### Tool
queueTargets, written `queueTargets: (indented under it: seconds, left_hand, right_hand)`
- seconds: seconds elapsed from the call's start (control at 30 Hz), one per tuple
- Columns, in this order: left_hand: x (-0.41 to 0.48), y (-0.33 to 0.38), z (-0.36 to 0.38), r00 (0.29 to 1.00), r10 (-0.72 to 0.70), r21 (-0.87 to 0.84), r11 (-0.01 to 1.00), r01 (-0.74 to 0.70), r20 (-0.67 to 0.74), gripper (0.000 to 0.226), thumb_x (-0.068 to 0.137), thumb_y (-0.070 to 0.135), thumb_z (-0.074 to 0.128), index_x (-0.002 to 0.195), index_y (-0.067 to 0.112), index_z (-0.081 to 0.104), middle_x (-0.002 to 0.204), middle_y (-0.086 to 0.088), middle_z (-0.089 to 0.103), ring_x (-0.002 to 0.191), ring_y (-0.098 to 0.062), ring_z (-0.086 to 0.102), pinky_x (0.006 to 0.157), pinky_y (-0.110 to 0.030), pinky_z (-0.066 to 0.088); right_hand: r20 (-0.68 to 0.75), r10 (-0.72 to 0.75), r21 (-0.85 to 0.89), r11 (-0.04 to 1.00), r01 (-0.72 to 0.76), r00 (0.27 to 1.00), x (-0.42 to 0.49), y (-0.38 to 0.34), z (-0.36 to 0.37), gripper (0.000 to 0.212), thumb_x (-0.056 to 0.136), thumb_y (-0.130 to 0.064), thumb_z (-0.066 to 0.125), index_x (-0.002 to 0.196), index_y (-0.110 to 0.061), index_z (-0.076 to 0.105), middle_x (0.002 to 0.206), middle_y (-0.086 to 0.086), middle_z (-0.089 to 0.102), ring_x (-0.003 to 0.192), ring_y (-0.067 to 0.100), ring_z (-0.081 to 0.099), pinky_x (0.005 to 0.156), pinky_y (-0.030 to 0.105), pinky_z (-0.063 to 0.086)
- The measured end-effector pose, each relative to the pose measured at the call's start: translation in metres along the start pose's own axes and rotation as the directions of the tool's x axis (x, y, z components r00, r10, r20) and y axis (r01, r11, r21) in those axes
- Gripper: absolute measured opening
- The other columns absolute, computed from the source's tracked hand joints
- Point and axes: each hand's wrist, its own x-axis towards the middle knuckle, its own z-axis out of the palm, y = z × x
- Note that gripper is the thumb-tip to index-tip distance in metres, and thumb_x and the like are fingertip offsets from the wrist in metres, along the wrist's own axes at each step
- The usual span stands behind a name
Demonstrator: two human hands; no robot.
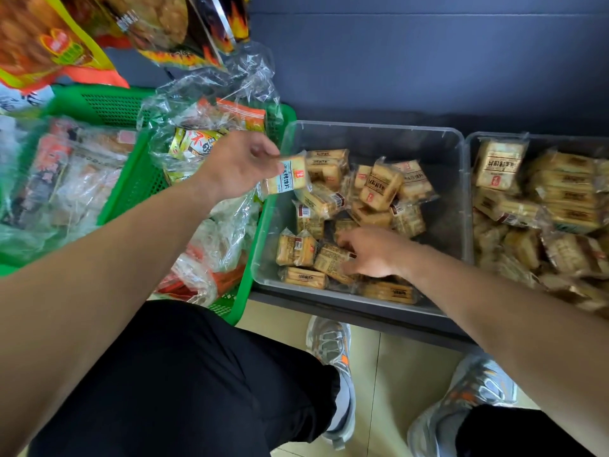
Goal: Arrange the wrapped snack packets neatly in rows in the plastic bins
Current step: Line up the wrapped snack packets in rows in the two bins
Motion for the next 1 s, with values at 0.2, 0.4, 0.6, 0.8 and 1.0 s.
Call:
queueTargets:
  seconds: [0.2,0.4,0.6,0.8,1.0]
  left_hand:
    - [-0.002,0.004,0.003,0.997,0.044,0.06,0.997,-0.048,0.068,0.019,0.088,0.025,0.078,0.106,0.023,0.07,0.094,0.014,0.063,0.084,0.006,0.057,0.074,-0.004,0.041]
    - [0.003,0.004,0.01,0.995,0.067,0.079,0.994,-0.073,0.073,0.025,0.086,0.027,0.08,0.11,0.021,0.074,0.106,0.005,0.069,0.099,-0.01,0.064,0.082,-0.013,0.043]
    - [0.004,0.006,0.013,0.993,0.076,0.093,0.992,-0.085,0.093,0.025,0.086,0.027,0.081,0.109,0.02,0.074,0.106,0.005,0.07,0.104,-0.012,0.064,0.098,-0.028,0.046]
    - [0.002,0.01,0.017,0.99,0.074,0.098,0.991,-0.086,0.118,0.024,0.086,0.027,0.08,0.109,0.023,0.073,0.106,0.011,0.067,0.107,-0.008,0.061,0.094,-0.022,0.04]
    - [0.002,0.008,0.019,0.989,0.083,0.108,0.989,-0.097,0.126,0.024,0.087,0.029,0.079,0.11,0.024,0.073,0.109,0.009,0.067,0.111,-0.009,0.059,0.098,-0.027,0.041]
  right_hand:
    - [0.036,0.082,0.024,0.996,-0.083,0.996,0.01,-0.006,-0.001,0.063,0.076,-0.042,0.085,0.126,-0.012,0.062,0.114,0.004,0.066,0.1,0.024,0.062,0.09,0.042,0.055]
    - [-0.215,-0.029,0.394,0.912,0.114,0.976,0.0,0.008,-0.028,0.032,0.082,-0.019,0.081,0.108,-0.028,0.064,0.108,-0.011,0.064,0.102,0.01,0.061,0.096,0.034,0.049]
    - [-0.383,-0.083,-0.083,0.995,0.055,0.92,-0.015,0.033,-0.031,0.044,0.076,-0.043,0.082,0.11,-0.033,0.057,0.116,-0.006,0.051,0.114,0.018,0.045,0.099,0.039,0.037]
    - [-0.246,-0.085,-0.116,0.992,0.058,0.966,-0.017,0.037,-0.022,0.044,0.084,-0.056,0.072,0.12,-0.035,0.058,0.119,-0.009,0.045,0.117,0.016,0.046,0.1,0.037,0.04]
    - [-0.222,0.034,-0.01,0.999,-0.037,0.974,-0.018,0.038,-0.028,0.088,0.069,-0.046,0.089,0.143,-0.029,0.045,0.137,-0.004,0.053,0.126,0.02,0.047,0.103,0.038,0.041]
